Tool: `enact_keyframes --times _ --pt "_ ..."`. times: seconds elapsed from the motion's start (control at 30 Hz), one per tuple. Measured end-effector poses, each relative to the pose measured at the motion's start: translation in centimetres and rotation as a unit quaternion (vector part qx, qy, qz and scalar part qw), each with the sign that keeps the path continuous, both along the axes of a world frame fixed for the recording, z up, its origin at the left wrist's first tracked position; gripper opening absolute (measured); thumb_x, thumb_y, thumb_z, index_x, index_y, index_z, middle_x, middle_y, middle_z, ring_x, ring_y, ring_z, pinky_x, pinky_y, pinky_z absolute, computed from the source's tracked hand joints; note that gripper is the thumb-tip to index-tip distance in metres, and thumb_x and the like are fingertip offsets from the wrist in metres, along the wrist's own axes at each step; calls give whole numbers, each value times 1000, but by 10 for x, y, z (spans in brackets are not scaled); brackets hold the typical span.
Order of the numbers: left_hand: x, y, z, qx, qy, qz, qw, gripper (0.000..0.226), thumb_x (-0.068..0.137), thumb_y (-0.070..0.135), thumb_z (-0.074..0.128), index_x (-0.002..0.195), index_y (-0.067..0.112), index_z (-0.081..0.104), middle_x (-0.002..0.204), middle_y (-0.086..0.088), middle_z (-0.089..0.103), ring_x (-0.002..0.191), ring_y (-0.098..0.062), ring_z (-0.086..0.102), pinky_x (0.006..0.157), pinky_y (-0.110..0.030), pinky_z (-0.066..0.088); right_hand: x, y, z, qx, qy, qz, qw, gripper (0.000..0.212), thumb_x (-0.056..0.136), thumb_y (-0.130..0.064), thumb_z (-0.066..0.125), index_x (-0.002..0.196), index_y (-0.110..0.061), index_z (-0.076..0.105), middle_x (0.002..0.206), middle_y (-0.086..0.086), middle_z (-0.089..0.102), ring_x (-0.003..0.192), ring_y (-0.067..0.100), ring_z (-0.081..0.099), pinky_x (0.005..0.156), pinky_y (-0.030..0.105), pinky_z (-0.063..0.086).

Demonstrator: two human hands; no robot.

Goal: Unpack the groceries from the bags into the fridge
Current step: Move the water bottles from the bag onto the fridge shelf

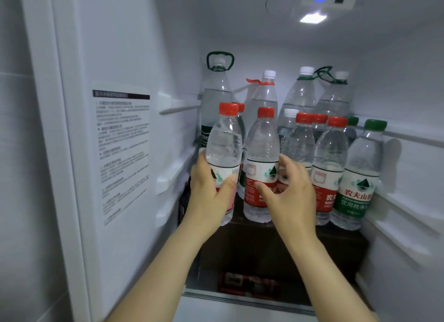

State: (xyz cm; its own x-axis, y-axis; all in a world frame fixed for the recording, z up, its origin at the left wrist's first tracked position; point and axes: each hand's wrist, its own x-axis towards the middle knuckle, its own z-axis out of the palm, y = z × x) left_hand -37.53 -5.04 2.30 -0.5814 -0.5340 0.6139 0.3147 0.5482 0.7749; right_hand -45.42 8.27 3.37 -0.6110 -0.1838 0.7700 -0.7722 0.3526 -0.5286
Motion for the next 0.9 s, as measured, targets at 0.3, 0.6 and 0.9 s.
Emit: enact_keyframes --times 0.3,0.6,0.9 --pt "5 1 -3 -44 -68 83 993 61 88 36 61 141 27 33 130 4 36 123 -13 40 96 -27 36 0 9 -13 -37 -21 -2 999 68 72 -30 82 131 -27 47 112 -12 52 100 1 55 84 30 56" --pt "-2 5 9 -55 -98 110 987 45 85 38 66 126 29 51 111 11 42 100 -8 50 83 -25 41 -1 11 -17 -12 -53 -8 998 53 73 -27 82 114 -31 48 91 -18 54 85 -6 54 71 18 49" --pt "-16 8 10 -57 -94 114 987 42 87 36 65 125 25 53 117 4 48 96 -6 47 80 -23 38 -5 10 -18 9 -79 5 997 41 74 -24 82 102 -28 51 78 -13 59 71 -2 59 62 14 48"
